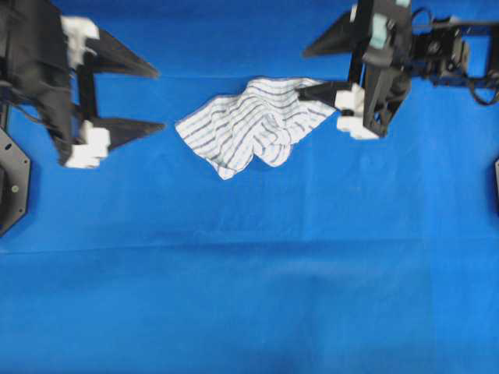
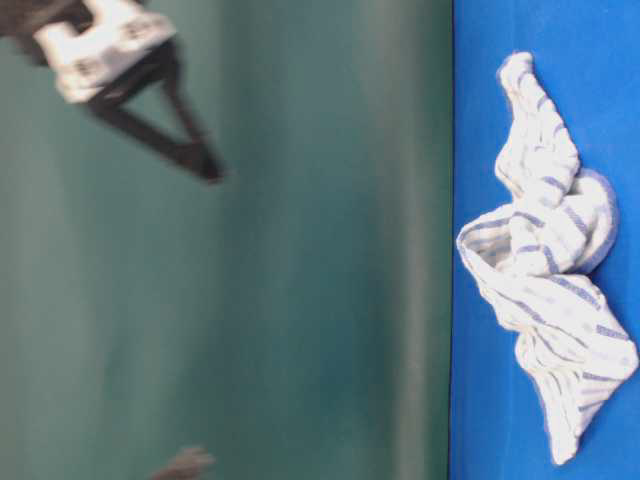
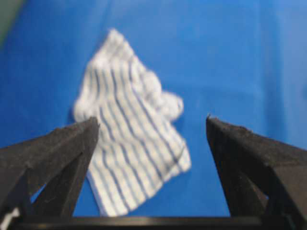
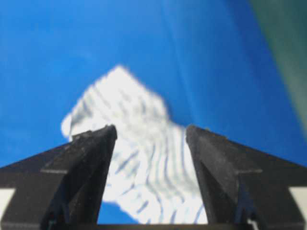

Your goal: Lift the towel with both arms.

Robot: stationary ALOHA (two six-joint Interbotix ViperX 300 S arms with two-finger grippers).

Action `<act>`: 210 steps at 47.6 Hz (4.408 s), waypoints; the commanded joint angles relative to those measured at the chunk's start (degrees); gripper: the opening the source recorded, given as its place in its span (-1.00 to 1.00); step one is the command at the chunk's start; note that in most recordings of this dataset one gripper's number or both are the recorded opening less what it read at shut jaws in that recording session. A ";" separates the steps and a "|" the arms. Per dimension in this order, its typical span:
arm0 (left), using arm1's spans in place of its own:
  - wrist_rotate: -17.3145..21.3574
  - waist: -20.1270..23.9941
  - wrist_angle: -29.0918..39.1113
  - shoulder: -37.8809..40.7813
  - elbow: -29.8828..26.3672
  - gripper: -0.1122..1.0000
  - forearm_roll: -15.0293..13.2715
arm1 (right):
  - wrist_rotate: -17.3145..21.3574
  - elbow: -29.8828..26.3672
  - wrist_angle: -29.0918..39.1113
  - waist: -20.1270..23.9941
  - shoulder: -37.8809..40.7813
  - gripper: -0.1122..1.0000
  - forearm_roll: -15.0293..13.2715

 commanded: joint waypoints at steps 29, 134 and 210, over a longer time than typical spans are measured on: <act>-0.18 -0.62 -20.74 27.07 4.22 0.77 -0.09 | 0.79 10.90 -16.88 0.09 13.62 0.34 -0.09; 0.09 5.63 4.39 -2.72 -2.29 -0.78 0.00 | -1.41 -3.16 3.78 -2.46 -4.04 -0.68 -2.55; 0.09 7.12 6.06 -16.35 -7.65 0.83 0.00 | -3.43 -14.68 9.32 -2.46 -9.58 0.34 -5.80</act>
